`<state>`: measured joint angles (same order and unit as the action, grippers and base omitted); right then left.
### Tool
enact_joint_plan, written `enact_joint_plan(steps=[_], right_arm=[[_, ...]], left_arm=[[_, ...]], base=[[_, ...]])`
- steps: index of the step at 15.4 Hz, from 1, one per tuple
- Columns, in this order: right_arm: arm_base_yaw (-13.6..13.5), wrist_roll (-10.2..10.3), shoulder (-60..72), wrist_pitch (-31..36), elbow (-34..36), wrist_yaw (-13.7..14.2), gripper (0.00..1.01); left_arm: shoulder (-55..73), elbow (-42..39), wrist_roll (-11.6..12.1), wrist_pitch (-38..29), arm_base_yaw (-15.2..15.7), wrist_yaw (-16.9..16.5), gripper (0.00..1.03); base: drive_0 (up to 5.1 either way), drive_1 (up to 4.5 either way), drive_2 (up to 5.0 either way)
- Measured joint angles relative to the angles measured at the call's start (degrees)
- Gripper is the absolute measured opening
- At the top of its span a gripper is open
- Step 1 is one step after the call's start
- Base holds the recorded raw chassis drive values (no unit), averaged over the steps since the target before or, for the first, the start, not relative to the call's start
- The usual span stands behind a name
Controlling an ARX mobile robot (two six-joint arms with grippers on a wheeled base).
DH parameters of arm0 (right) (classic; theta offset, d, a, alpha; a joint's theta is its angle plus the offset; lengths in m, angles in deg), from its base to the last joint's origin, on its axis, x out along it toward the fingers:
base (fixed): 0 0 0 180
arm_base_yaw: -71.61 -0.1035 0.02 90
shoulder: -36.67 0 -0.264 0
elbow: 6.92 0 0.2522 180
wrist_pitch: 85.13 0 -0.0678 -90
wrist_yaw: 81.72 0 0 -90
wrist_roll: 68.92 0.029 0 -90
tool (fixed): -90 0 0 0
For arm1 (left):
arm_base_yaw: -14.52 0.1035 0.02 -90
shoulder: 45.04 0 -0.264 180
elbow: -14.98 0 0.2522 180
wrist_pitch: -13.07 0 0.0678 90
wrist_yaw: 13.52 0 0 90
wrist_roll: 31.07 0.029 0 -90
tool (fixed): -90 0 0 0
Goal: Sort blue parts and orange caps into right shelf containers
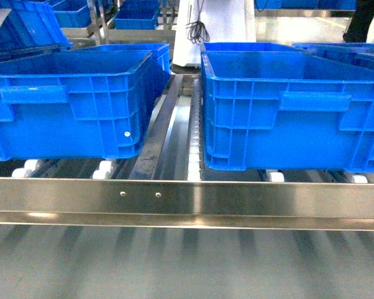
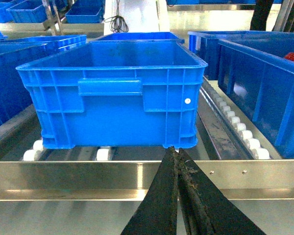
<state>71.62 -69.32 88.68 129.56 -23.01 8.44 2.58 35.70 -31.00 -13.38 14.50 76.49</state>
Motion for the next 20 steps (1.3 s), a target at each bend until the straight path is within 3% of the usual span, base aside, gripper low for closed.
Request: enact_joint_plan(steps=[7, 8, 20], right_arm=[[0.0, -0.02, -16.0, -13.55, 1.64, 0.0, 0.02], [0.0, -0.02, -17.94, -15.28, 1.64, -0.02, 0.02], [0.0, -0.02, -37.31, -33.66, 1.68, -0.02, 0.02]], left_arm=[[-11.87, -4.2, 0.0, 7.15, 0.0, 0.0, 0.02], [-11.76, -5.84, -0.02, 4.28, 0.0, 0.04, 0.02], [-31.58, -6.08, -0.02, 24.13, 0.0, 0.0, 0.02]], base=[[0.0, 0.0, 0.0], [0.0, 0.0, 0.0], [0.0, 0.0, 0.0]])
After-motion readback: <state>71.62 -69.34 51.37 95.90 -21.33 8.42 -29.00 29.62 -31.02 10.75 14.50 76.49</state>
